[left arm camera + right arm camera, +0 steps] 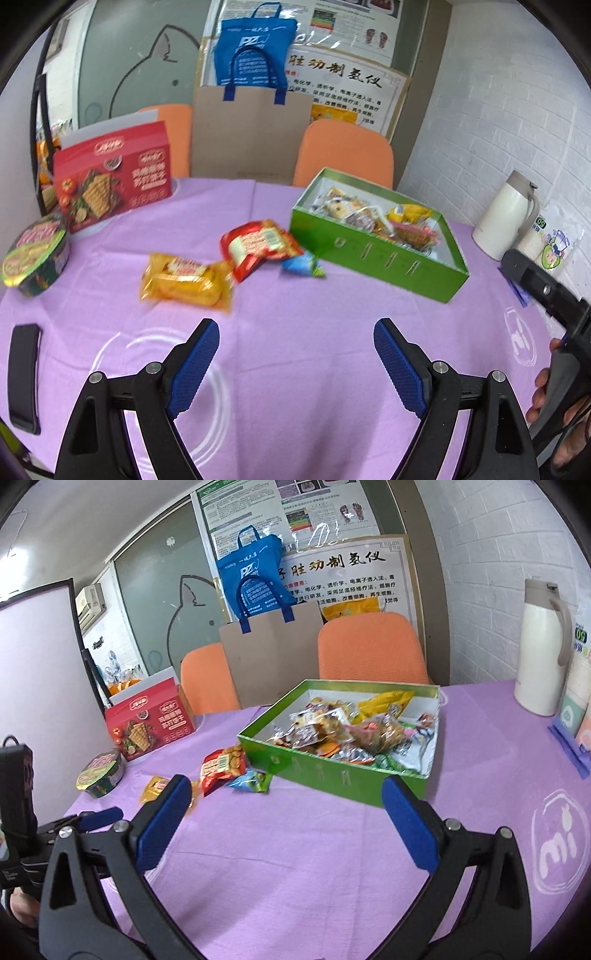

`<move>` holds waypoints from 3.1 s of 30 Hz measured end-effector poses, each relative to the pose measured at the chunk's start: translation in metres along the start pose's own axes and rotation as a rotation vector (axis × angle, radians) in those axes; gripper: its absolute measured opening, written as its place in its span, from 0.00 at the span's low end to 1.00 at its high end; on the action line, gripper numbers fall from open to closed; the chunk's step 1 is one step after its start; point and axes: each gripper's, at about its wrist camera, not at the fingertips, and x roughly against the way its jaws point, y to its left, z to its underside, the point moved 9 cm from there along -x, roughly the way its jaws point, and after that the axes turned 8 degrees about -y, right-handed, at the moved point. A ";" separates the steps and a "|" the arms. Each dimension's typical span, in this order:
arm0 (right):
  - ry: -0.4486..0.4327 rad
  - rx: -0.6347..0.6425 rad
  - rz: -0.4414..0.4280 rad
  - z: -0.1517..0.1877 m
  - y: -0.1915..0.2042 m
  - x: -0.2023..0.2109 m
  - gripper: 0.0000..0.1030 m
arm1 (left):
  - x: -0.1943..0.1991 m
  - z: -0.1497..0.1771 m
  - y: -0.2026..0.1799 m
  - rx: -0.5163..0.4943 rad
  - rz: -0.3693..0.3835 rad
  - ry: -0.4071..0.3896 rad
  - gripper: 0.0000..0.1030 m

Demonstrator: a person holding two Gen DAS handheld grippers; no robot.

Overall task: Organize snacks
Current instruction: 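Move both open grippers back toward the remaining snacks on the table, then grasp the yellow bread bag with the left gripper while the right gripper grasps the blue candy, then carry the bread bag and blue candy into the green box and open both grippers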

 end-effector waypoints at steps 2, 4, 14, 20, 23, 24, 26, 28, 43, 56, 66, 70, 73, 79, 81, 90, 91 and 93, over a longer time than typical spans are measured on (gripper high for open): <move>0.007 -0.012 -0.007 0.006 0.007 -0.005 0.99 | 0.003 0.015 0.023 0.034 -0.027 0.010 0.85; 0.015 -0.032 -0.018 0.010 0.015 -0.016 0.99 | 0.003 0.028 0.047 0.064 -0.057 0.028 0.85; 0.225 0.016 -0.067 0.061 0.069 -0.096 0.99 | 0.002 0.040 0.113 0.193 -0.078 0.034 0.85; 0.316 -0.018 -0.008 0.072 0.056 -0.141 0.99 | -0.019 0.028 0.110 0.159 -0.035 0.051 0.85; 0.359 0.018 0.022 0.078 0.057 -0.163 0.99 | -0.030 0.013 0.112 0.147 -0.024 0.051 0.85; 0.374 0.033 0.026 0.080 0.058 -0.169 0.99 | -0.033 0.008 0.113 0.148 -0.026 0.050 0.85; 0.395 0.052 0.022 0.084 0.062 -0.180 0.99 | -0.044 -0.008 0.114 0.127 -0.030 0.054 0.85; 0.393 0.063 0.036 0.083 0.063 -0.188 0.99 | -0.055 -0.025 0.114 0.083 -0.052 0.036 0.85; 0.427 0.053 0.076 0.095 0.051 -0.180 0.44 | -0.125 -0.028 0.101 -0.040 -0.025 0.135 0.85; 0.380 0.073 0.052 0.096 0.048 -0.114 0.44 | -0.107 -0.013 0.084 -0.048 0.011 0.147 0.79; 0.368 0.043 0.076 0.100 0.025 -0.088 0.44 | -0.065 0.010 0.042 -0.123 0.143 0.175 0.79; 0.386 0.023 0.096 0.107 0.012 -0.083 0.46 | -0.061 -0.013 0.051 -0.104 0.142 0.140 0.79; 0.372 0.023 0.099 0.108 0.011 -0.078 0.51 | -0.080 -0.018 0.048 -0.142 0.160 0.186 0.79; 0.370 0.028 0.090 0.110 0.011 -0.077 0.58 | -0.111 0.008 0.050 -0.192 0.120 0.281 0.70; 0.378 0.027 0.089 0.112 0.010 -0.081 0.59 | -0.109 0.016 0.050 -0.167 0.149 0.301 0.58; 0.368 0.013 0.116 0.118 0.003 -0.084 0.40 | -0.116 0.021 0.056 -0.077 0.116 0.297 0.55; 0.364 -0.004 0.110 0.118 0.001 -0.082 0.40 | -0.116 0.021 0.055 -0.088 0.107 0.282 0.45; 0.357 -0.037 0.094 0.116 -0.002 -0.078 0.39 | -0.114 0.022 0.052 -0.085 0.106 0.281 0.42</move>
